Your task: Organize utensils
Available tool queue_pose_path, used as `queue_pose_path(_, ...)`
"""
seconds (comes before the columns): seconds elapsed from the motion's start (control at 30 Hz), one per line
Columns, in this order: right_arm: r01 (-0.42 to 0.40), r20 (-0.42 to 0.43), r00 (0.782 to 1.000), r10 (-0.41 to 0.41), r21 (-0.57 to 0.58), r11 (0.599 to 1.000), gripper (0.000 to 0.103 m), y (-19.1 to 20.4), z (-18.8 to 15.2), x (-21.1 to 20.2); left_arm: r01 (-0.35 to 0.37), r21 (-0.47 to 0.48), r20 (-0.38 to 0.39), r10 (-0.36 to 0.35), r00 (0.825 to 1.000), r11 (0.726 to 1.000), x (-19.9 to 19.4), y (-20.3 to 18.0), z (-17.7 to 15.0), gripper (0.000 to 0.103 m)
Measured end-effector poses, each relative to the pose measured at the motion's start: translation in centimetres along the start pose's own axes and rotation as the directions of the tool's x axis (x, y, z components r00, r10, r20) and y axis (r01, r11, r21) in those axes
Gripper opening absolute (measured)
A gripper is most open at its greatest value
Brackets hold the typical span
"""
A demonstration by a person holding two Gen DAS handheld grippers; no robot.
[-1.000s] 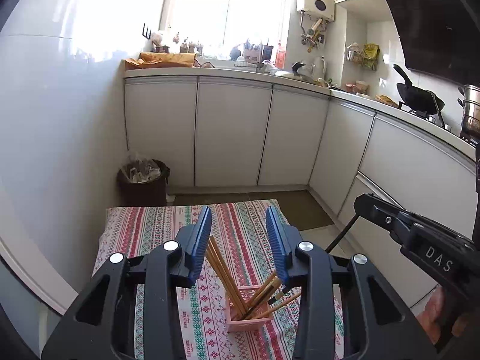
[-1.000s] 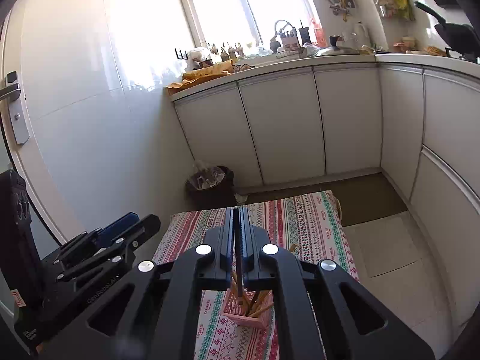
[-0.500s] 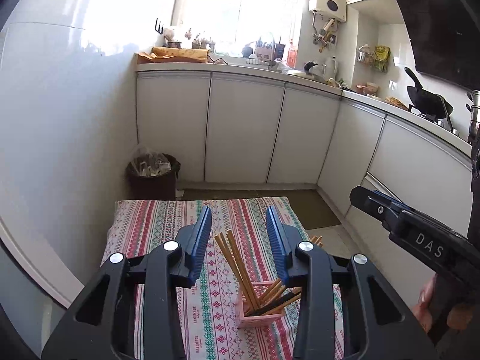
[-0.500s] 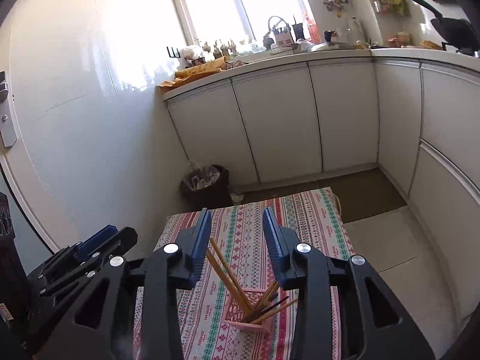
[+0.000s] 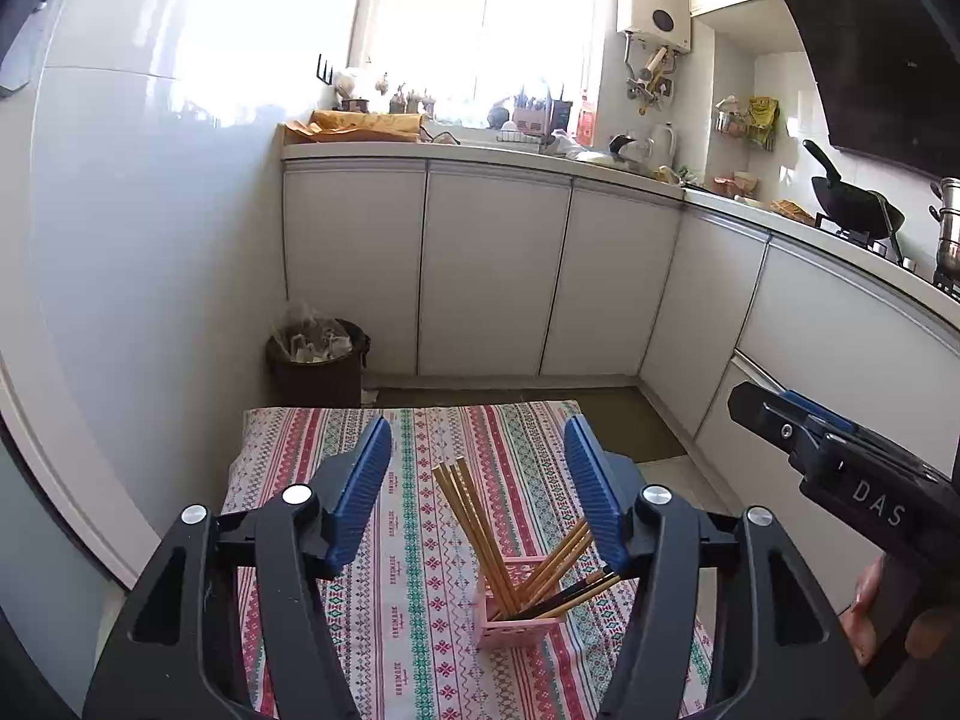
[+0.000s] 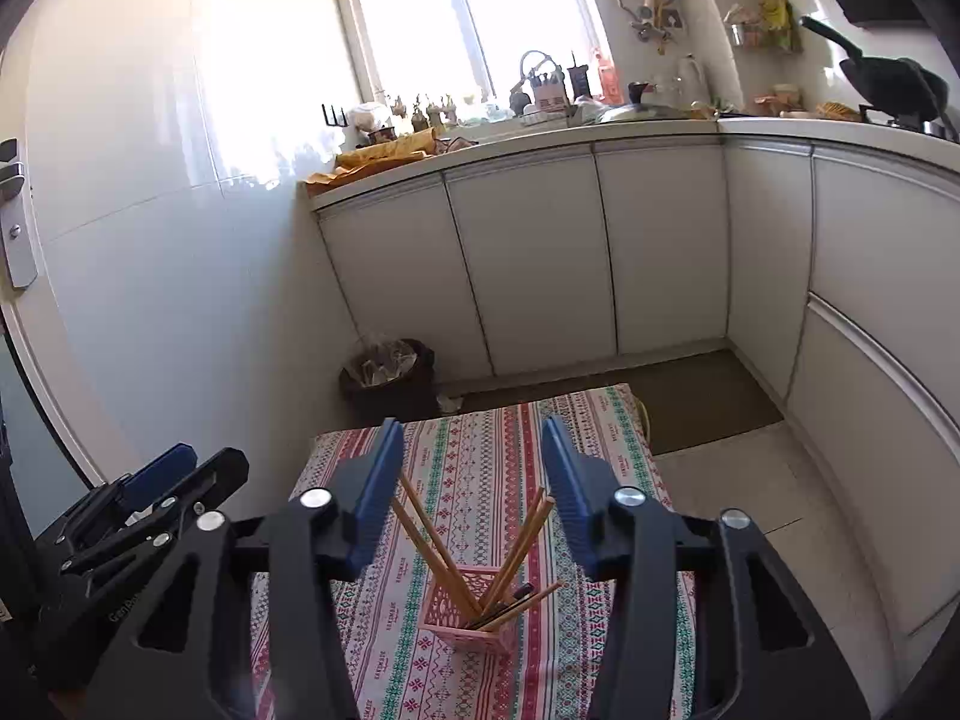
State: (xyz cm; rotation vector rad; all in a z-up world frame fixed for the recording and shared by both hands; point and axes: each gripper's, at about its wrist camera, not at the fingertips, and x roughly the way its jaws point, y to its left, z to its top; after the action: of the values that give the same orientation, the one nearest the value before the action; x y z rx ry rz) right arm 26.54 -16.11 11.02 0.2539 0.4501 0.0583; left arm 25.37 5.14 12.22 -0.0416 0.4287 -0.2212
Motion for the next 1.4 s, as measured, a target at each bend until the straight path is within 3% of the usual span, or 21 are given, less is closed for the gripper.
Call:
queue_pose_path(0.03, 0.016, 0.014, 1.0, -0.016, 0.007, 1.0, 0.073, -0.2, -0.2, -0.4, -0.009, -0.003, 0.011, 0.009, 1.0, 1.0, -0.4, 0.0, -0.1, 0.069)
queue_pose_path(0.47, 0.168, 0.05, 0.985, -0.167, -0.018, 0.986, 0.092, -1.6, -3.8, -5.2, -0.074, 0.01, 0.064, 0.074, 0.995, 0.997, -5.5, -1.5, -2.5, 0.095)
queue_pose_path(0.7, 0.226, 0.051, 0.973, -0.224, -0.027, 0.974, 0.094, -2.0, -6.1, -8.5, -0.129, 0.04, 0.072, 0.126, 0.989, 0.991, -8.1, -3.0, -4.7, 0.096)
queue_pose_path(1.4, 0.316, 0.016, 0.948, -0.317, 0.037, 0.948, 0.096, -3.4, -12.9, -17.1, -0.168, 0.044, 0.029, 0.167, 0.986, 0.985, -15.1, -6.0, -10.1, 0.096)
